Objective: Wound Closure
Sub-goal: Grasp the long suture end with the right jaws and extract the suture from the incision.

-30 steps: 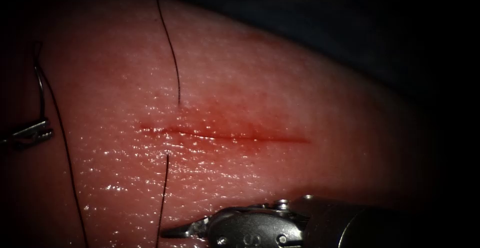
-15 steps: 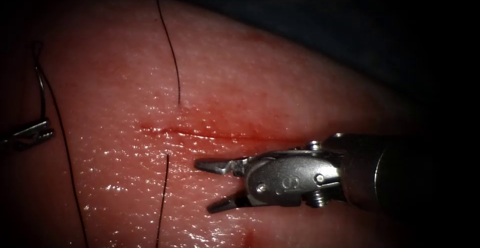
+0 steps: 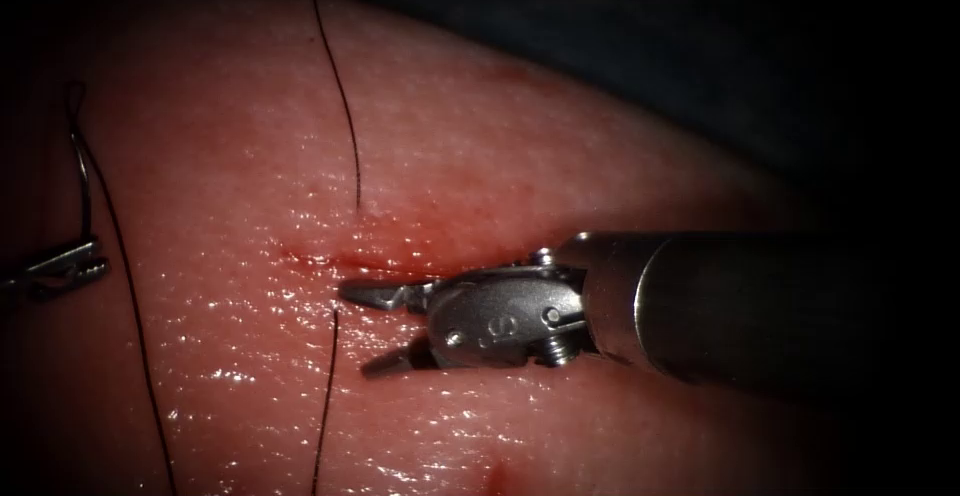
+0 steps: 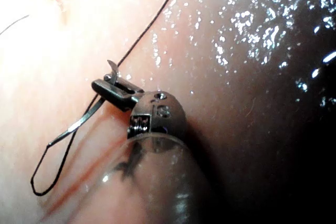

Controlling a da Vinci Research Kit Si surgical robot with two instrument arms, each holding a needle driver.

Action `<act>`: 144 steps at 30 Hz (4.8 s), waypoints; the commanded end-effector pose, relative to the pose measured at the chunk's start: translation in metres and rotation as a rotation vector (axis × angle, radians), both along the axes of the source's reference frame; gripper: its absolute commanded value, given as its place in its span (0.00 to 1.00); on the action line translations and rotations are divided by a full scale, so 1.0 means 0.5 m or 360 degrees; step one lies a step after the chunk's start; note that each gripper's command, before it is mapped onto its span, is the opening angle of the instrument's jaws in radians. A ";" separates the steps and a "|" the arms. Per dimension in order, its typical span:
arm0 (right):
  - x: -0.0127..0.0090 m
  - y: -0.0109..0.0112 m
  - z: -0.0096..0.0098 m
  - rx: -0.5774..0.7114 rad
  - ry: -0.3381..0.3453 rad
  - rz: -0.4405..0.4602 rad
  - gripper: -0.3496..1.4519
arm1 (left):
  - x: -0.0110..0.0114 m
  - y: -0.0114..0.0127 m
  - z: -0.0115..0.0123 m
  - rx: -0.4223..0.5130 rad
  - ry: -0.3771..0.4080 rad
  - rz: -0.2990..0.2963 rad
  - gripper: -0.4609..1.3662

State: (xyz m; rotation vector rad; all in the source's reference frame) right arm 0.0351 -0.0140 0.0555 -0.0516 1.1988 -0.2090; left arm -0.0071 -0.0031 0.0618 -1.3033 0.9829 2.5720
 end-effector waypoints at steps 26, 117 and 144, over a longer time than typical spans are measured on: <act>0.0051 -0.0008 0.0015 0.0094 -0.0026 -0.0157 0.30 | 0.0000 0.0000 -0.0001 0.0004 0.0001 0.0006 0.06; 0.0075 -0.0263 -0.0150 0.0523 -0.0303 -0.0754 0.99 | -0.0001 0.0000 -0.0001 0.0018 -0.0011 -0.0002 0.06; -0.0113 -0.0059 -0.0175 0.0565 -0.0182 -0.0105 0.91 | -0.0003 -0.0001 0.0000 0.0016 -0.0009 -0.0004 0.06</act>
